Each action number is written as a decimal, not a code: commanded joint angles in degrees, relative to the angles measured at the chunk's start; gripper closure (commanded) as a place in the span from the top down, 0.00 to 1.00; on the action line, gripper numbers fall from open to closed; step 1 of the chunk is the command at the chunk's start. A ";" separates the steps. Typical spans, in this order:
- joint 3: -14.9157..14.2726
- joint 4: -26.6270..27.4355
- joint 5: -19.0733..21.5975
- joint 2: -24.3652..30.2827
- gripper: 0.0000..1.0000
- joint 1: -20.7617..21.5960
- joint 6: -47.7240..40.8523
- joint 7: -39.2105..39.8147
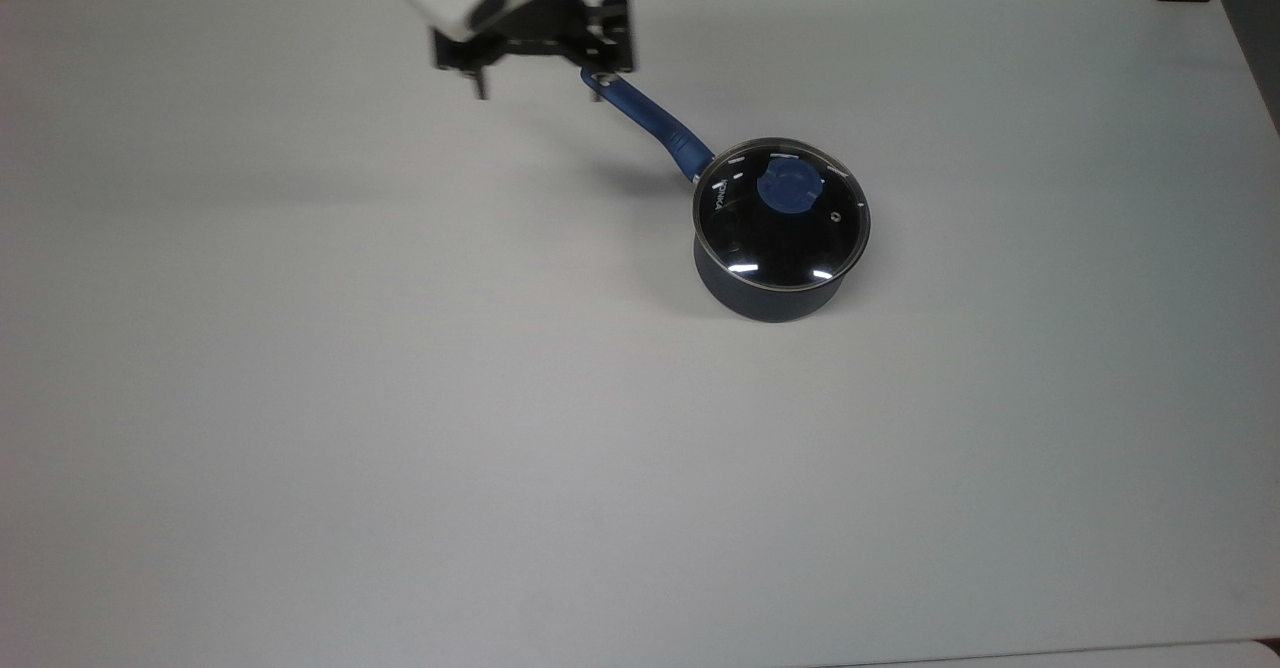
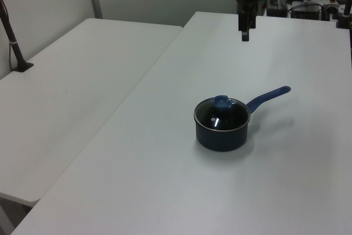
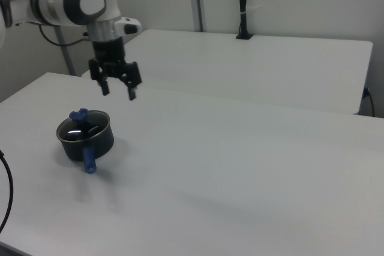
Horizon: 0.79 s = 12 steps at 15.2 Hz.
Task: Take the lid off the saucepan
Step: 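Move the gripper over the saucepan and lower it to the blue lid knob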
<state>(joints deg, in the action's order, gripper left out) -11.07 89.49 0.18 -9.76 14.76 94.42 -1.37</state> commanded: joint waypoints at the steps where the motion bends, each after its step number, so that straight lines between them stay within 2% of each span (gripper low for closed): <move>1: -0.36 0.52 4.12 -0.52 1.00 3.25 1.20 -9.41; 4: -0.36 0.51 4.48 -2.19 1.00 7.46 4.88 -21.45; 7: -0.36 0.43 4.74 -6.31 0.98 12.12 5.33 -34.63; 12: -0.36 -2.03 4.83 -9.04 0.97 16.34 7.77 -41.25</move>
<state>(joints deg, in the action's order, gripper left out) -10.74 88.75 4.26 -17.30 28.97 99.55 -38.22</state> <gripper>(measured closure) 0.026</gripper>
